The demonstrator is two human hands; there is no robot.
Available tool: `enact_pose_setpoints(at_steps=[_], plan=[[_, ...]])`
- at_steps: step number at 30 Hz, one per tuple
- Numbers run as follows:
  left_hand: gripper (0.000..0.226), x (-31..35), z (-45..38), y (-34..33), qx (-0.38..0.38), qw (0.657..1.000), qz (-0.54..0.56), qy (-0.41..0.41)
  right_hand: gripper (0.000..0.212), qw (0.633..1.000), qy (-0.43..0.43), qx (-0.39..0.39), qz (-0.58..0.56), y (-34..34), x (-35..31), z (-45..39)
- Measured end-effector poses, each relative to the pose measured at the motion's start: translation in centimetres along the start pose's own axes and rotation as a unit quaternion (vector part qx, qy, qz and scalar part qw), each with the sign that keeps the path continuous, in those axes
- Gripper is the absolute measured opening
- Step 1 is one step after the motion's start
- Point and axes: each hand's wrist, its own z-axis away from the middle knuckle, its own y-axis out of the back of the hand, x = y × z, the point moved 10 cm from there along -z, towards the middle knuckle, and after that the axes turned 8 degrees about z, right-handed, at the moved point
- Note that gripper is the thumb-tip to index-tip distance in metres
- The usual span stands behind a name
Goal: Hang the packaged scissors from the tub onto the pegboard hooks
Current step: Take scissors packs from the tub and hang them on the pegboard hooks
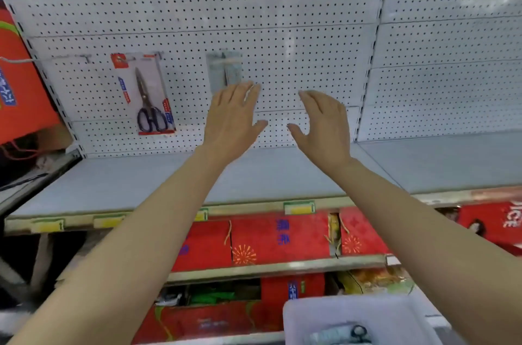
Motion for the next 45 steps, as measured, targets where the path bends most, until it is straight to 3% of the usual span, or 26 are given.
enact_pose_setpoints(at_steps=[9, 16, 23, 32, 37, 41, 45], plan=[[0.073, 11.3, 10.9, -12.6, -0.116, 0.991, 0.059, -0.037, 0.062, 0.991, -0.043, -0.114, 0.053, -1.2, 7.0, 15.5], [0.074, 16.9, 22.5, -25.5, -0.260, 0.961, 0.089, -0.041, 0.055, 0.970, -0.093, -0.204, 0.092, -3.9, 12.4, 29.9], [0.075, 20.2, 35.0, -36.8, -0.407, 0.908, 0.101, -0.023, 0.065, 0.923, -0.129, -0.341, 0.125, -7.5, 16.4, 43.9], [0.061, 23.0, 48.7, -46.9, -0.578, 0.813, 0.061, -0.038, 0.064, 0.898, -0.132, -0.404, 0.112, -11.9, 16.9, 57.3], [0.067, 24.0, 51.8, -49.6, -0.601, 0.799, 0.025, -0.025, 0.064, 0.884, -0.140, -0.437, 0.092, -13.4, 16.9, 62.7], [0.063, 23.8, 51.0, -50.1, -0.532, 0.846, 0.018, -0.022, 0.068, 0.870, -0.153, -0.467, 0.041, -13.9, 16.2, 65.7], [0.044, 25.4, 49.2, -49.3, -0.455, 0.883, 0.067, -0.088, 0.072, 0.864, -0.139, -0.484, 0.020, -14.4, 15.5, 66.4]])
